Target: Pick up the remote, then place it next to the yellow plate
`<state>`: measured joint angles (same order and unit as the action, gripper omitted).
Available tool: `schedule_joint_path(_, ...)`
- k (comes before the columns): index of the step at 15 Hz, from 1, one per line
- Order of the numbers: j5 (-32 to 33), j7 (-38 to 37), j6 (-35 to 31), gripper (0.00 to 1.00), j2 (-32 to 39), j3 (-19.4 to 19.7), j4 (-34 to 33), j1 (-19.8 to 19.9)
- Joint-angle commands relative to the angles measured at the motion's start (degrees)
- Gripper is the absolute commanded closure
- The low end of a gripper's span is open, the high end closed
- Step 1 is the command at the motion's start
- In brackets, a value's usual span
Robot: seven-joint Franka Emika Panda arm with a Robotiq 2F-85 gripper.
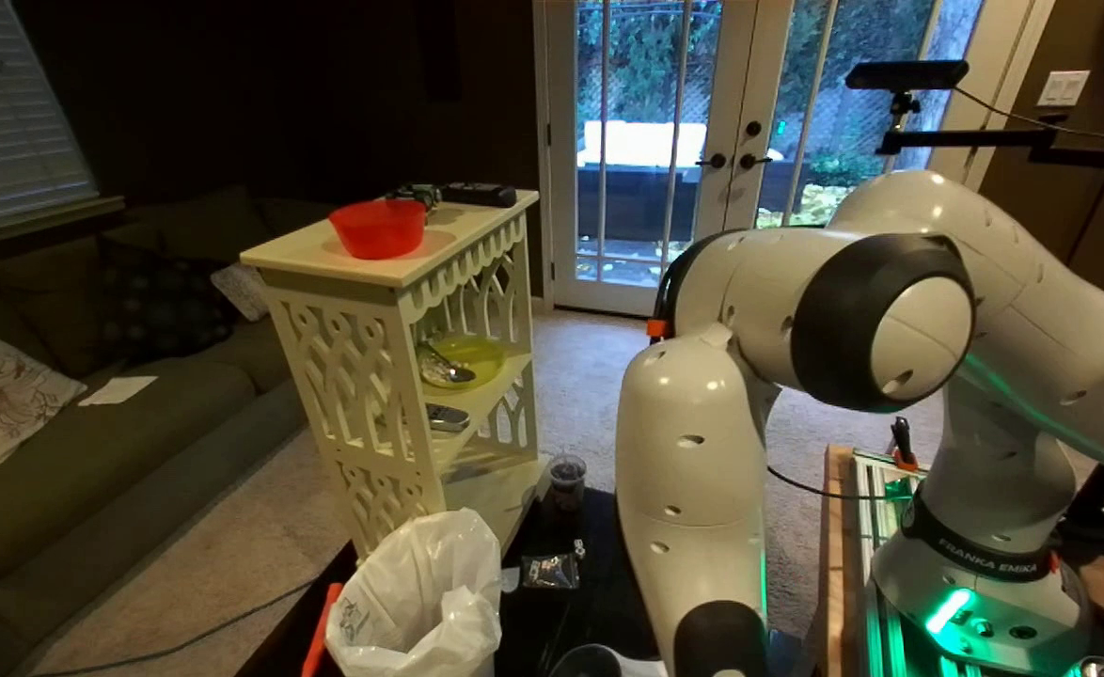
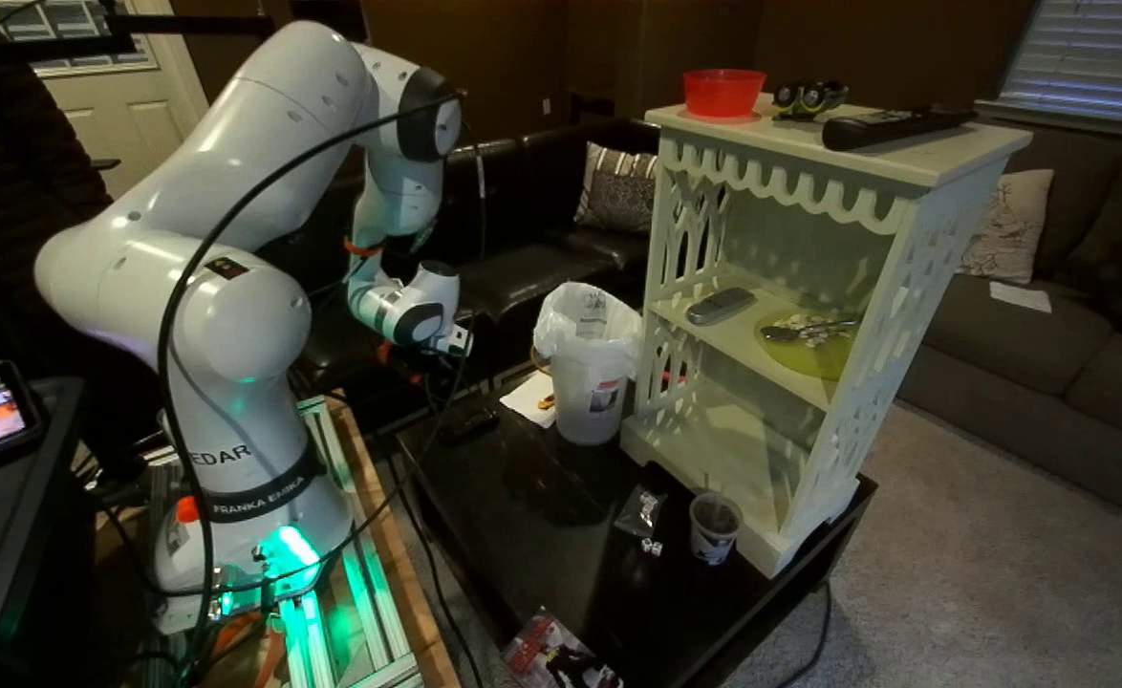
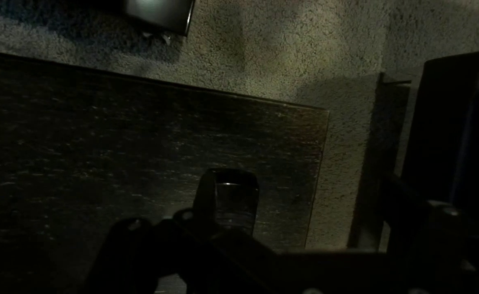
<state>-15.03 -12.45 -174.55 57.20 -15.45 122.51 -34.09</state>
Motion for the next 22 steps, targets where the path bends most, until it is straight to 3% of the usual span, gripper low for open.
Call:
schedule_joint_path(1,3.96,3.68,10.92,0.0,7.9,-4.59,-12.73,5.44)
schedule_joint_path(2,2.52,-0.34,5.81,0.0,3.31,-1.09,-6.46,1.21)
schedule_joint_path(5,3.72,2.09,9.77,0.0,6.6,-3.77,-11.33,4.6)
schedule_joint_path(7,2.46,-3.08,2.69,0.0,8.94,0.34,-13.67,0.06)
schedule_joint_path(9,1.09,-7.69,-0.01,0.0,11.69,3.31,-16.35,-3.29)
schedule_joint_path(16,-0.46,-19.43,4.06,0.0,17.65,12.15,-23.38,-16.09)
schedule_joint_path(22,-0.78,-22.87,4.69,0.0,21.13,15.28,-28.25,-18.91)
